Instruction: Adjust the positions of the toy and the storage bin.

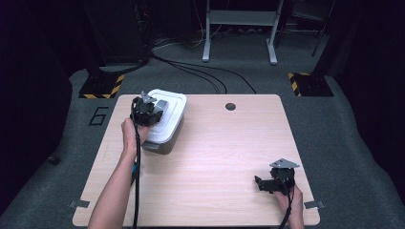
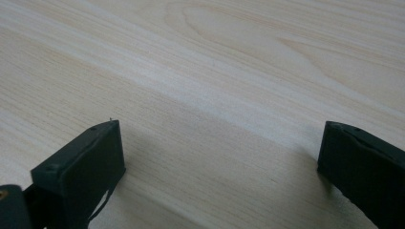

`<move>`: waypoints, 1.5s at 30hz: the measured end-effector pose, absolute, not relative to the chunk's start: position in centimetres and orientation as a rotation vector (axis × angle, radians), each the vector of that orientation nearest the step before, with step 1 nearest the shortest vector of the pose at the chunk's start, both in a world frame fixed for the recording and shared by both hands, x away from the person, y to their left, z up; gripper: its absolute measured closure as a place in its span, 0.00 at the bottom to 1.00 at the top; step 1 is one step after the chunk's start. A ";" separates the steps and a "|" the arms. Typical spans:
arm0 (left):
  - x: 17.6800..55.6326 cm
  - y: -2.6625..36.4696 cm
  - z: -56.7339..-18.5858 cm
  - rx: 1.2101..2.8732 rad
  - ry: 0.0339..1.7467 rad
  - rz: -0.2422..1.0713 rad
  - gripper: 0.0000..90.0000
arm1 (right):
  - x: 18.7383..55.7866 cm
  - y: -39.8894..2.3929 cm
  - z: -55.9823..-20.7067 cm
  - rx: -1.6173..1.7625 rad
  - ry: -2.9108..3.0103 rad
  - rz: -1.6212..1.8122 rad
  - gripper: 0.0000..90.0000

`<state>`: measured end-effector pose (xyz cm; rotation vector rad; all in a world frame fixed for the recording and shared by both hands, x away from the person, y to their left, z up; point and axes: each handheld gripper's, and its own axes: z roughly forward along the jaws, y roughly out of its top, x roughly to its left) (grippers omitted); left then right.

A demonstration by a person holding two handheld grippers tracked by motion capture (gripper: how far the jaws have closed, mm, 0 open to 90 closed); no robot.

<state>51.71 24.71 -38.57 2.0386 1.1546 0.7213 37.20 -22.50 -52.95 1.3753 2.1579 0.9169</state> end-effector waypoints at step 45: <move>50.0 23.9 -38.9 1.975 1.118 0.505 0.74 | 37.2 -22.5 -53.0 1.377 2.152 0.917 0.01</move>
